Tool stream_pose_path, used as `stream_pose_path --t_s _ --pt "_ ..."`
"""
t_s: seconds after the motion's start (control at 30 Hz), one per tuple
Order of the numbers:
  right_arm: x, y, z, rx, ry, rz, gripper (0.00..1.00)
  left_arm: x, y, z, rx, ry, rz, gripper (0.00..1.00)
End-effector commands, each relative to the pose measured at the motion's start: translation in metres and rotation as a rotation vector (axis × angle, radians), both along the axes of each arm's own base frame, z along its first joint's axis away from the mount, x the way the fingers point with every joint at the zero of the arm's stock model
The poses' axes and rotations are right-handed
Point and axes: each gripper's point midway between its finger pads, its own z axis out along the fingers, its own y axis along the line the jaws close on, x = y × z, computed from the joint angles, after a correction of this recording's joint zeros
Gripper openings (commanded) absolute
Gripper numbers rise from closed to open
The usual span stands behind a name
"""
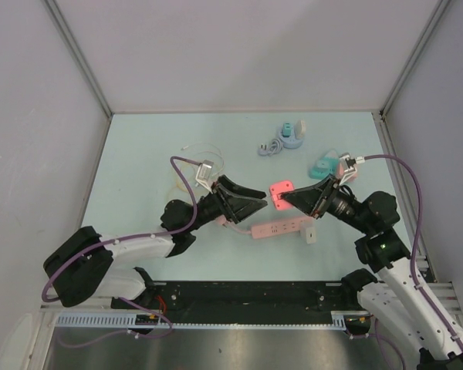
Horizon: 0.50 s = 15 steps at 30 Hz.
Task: Insert the plug
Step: Insert the plug into the socket.
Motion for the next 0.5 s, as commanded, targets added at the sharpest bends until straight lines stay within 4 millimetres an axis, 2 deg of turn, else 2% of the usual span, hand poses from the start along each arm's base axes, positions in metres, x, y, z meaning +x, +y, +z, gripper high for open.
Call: stream_pose_path --t_s 0.0,0.17,0.47 --pt "-0.003 0.003 0.012 0.03 -0.053 -0.007 0.0 -0.022 0.009 0.059 -0.177 -0.124 -0.049 0.7" --pt "-0.002 0.007 0.009 0.016 -0.055 -0.015 0.0 -0.027 0.008 0.063 -0.176 -0.136 -0.06 0.67" --pt "-0.005 0.015 0.009 0.016 -0.061 0.007 0.0 -0.029 0.007 0.066 -0.18 -0.142 -0.065 0.49"
